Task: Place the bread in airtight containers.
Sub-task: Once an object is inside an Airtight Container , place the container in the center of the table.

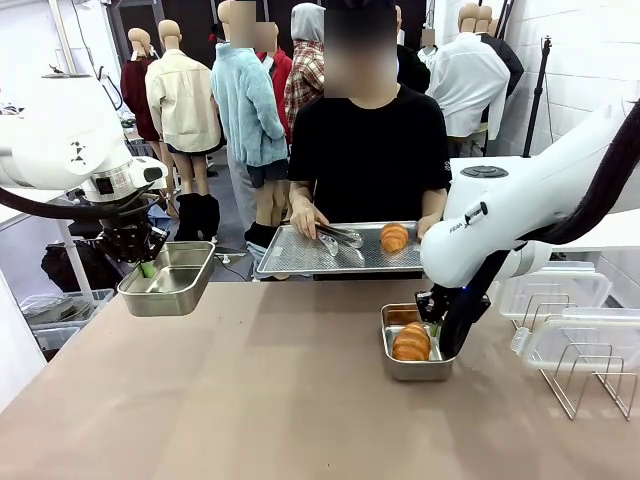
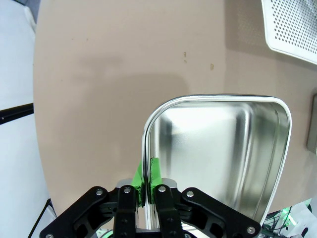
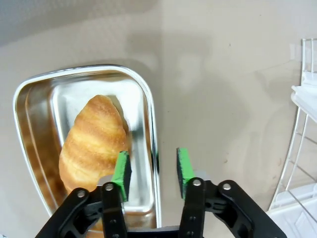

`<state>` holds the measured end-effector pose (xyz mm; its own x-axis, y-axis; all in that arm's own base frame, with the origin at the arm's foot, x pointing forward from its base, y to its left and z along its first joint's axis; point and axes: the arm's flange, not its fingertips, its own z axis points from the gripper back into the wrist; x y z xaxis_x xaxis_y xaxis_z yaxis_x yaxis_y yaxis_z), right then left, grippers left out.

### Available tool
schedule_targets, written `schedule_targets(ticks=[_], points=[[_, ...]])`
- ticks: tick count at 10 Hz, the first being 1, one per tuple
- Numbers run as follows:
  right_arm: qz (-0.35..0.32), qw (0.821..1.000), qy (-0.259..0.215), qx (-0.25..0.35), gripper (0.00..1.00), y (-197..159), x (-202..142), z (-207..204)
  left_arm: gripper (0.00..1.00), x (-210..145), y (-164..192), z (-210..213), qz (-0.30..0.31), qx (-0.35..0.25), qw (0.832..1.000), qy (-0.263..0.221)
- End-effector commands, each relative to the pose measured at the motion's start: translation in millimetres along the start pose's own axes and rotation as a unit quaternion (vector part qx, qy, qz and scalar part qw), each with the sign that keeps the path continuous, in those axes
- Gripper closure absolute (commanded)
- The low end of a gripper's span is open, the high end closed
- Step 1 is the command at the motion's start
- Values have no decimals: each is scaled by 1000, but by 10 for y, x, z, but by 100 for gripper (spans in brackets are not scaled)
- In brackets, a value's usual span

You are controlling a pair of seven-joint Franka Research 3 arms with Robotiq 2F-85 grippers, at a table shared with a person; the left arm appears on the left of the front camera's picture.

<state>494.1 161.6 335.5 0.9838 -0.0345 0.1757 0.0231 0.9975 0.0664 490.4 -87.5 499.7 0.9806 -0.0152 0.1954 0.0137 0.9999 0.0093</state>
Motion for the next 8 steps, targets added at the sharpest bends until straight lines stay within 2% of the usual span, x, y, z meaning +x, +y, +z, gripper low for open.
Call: schedule_targets(ticks=[1, 3, 6, 8], points=[[-9, 1000, -7, -20, 0, 64, -3, 142, 100, 2, 16, 21, -6, 0, 1000, -11], [17, 999, -29, -28, 0, 74, -51, 553, 100, 2, 16, 21, -6, 0, 1000, -11], [42, 994, -88, -45, 0, -17, -117, 1322, 100, 2, 16, 21, -6, 0, 1000, -11], [35, 990, -120, -65, 0, -424, -158, 1920, 100, 2, 16, 21, -6, 0, 1000, -11]])
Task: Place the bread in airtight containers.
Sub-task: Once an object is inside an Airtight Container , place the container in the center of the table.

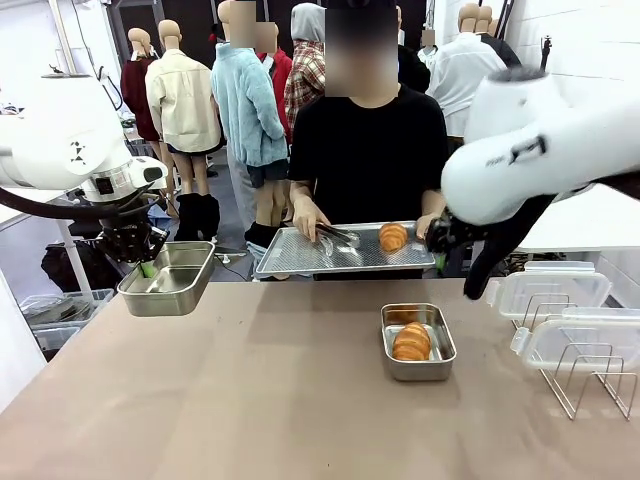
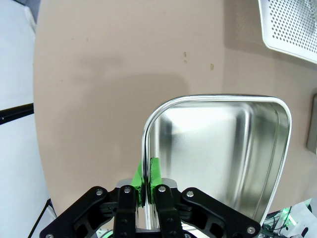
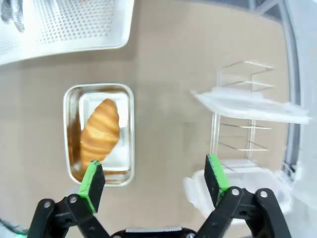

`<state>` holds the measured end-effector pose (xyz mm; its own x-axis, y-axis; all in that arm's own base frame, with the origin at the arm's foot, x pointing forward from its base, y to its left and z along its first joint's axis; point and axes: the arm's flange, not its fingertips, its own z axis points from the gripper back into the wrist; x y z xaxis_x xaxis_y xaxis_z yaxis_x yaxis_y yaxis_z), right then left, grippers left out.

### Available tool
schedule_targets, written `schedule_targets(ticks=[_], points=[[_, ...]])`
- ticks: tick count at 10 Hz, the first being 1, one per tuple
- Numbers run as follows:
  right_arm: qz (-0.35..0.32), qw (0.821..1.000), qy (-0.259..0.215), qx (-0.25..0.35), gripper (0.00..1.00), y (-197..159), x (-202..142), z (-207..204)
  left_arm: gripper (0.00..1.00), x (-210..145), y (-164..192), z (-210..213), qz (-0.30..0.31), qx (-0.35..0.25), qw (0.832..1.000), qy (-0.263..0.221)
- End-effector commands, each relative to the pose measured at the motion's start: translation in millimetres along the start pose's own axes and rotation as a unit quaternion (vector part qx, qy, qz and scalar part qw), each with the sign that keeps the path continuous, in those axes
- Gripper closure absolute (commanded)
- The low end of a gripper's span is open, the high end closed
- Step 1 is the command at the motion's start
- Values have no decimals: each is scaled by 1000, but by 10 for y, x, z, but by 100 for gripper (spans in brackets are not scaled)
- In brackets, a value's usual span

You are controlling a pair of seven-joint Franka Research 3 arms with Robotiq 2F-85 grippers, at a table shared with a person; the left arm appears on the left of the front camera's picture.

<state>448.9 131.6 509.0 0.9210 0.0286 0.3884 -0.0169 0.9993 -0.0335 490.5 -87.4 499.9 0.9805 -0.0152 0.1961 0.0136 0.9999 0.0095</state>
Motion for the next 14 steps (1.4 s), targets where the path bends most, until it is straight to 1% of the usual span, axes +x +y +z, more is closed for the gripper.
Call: schedule_targets(ticks=[1, 2, 3, 4, 5, 6, 7, 8, 14], points=[[19, 999, -12, -29, 0, -532, 10, 287, 100, 1, 16, 19, -7, 0, 1000, -11], [37, 999, -13, -19, 0, -841, 4, 425, 100, 1, 16, 19, -7, 0, 1000, -11], [37, 999, -3, -18, 0, -1154, -26, 531, 100, 1, 16, 19, -7, 0, 1000, -11], [35, 999, -1, 0, 0, -1456, -86, 613, 100, 1, 16, 19, -7, 0, 1000, -11], [33, 999, -11, 11, 0, -1658, -162, 674, 100, 1, 16, 19, -7, 0, 1000, -11], [31, 999, -17, 29, 0, -1765, -222, 705, 100, 1, 16, 19, -7, 0, 1000, -11], [33, 999, -17, 39, 0, -1790, -239, 684, 100, 1, 16, 19, -7, 0, 1000, -11], [28, 999, -16, 0, 0, -1793, -129, 715, 100, 1, 16, 19, -7, 0, 1000, -11], [28, 999, -16, 0, 0, -1793, -129, 715, 100, 1, 16, 19, -7, 0, 1000, -11]])
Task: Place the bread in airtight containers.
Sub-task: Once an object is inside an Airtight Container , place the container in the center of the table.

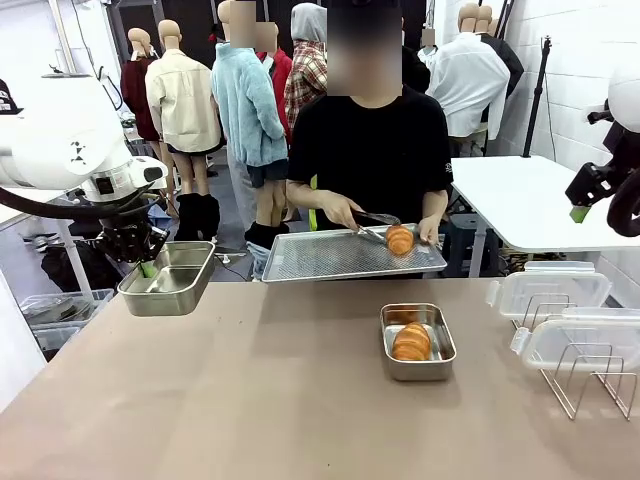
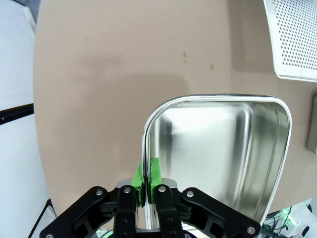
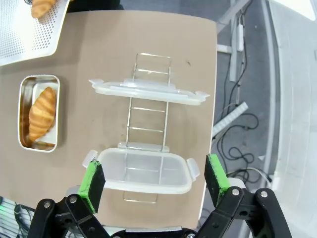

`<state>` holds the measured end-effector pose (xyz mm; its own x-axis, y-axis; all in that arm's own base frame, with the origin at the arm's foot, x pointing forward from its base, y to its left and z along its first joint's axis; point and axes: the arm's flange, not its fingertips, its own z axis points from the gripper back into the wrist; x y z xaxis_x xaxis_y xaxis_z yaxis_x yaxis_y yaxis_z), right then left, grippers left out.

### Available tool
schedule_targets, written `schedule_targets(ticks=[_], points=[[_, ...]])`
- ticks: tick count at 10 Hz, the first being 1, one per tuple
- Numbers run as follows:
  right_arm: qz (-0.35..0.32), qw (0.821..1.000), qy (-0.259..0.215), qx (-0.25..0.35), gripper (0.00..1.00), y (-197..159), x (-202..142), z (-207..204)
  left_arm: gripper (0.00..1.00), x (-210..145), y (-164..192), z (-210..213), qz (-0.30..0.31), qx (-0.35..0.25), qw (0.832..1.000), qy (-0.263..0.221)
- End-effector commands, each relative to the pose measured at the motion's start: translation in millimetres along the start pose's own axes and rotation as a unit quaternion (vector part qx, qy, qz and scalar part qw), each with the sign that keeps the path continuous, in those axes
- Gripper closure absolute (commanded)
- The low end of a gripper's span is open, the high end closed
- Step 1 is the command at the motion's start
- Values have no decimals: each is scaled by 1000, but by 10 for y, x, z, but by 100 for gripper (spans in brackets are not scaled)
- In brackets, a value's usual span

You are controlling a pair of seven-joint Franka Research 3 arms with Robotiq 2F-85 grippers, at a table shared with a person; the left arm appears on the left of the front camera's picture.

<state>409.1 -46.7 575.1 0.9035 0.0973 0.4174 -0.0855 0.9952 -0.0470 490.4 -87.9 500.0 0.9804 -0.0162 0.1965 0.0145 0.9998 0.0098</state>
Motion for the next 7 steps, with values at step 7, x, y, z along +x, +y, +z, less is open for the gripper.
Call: schedule_targets(ticks=[7], points=[[-6, 1000, 1, -7, 0, 2, 33, -7, 100, 1, 20, 18, -6, 0, 1000, -11]])
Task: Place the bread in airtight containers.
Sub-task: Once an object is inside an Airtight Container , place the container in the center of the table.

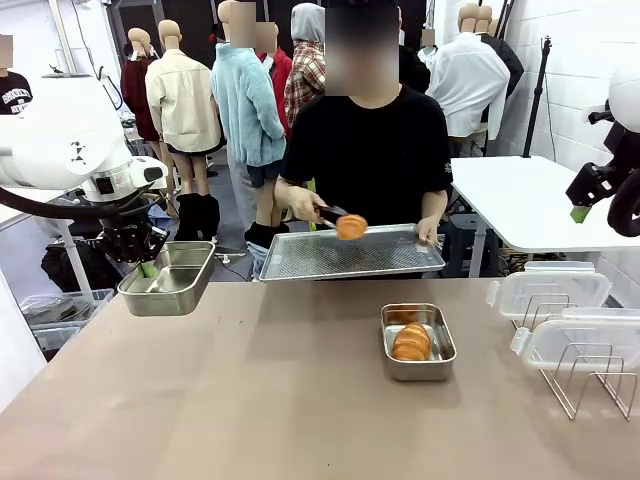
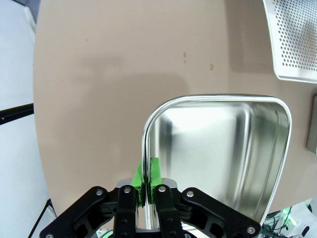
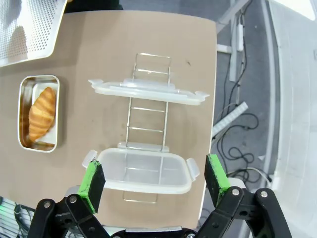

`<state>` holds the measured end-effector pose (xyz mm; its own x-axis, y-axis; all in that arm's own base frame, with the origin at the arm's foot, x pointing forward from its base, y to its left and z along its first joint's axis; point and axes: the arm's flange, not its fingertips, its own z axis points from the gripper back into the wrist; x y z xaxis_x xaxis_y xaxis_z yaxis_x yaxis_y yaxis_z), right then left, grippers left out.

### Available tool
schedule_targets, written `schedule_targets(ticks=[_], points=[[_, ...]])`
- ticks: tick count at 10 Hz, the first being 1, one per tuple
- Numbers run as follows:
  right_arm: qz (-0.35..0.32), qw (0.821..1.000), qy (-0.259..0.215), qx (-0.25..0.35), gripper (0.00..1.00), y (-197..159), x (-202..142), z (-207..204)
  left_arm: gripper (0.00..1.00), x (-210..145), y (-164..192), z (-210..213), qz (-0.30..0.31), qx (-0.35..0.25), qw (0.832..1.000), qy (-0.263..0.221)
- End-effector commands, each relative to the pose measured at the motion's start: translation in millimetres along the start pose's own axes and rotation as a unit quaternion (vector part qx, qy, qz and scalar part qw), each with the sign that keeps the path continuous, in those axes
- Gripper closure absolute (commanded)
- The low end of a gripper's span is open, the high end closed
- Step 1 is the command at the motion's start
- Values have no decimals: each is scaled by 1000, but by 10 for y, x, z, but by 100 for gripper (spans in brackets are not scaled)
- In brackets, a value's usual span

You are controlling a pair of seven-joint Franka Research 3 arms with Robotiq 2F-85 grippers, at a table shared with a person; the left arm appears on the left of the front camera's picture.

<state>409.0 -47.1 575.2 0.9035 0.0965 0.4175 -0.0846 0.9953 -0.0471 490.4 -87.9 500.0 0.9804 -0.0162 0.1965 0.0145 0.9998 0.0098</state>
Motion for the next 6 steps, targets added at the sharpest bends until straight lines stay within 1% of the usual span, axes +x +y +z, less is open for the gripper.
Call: schedule_targets(ticks=[1, 6], points=[[-6, 1000, 1, -7, 0, 6, 33, -8, 100, 1, 20, 18, -6, 0, 1000, -11], [-6, 1000, 1, -7, 0, 6, 33, -8, 100, 1, 20, 18, -6, 0, 1000, -11]])
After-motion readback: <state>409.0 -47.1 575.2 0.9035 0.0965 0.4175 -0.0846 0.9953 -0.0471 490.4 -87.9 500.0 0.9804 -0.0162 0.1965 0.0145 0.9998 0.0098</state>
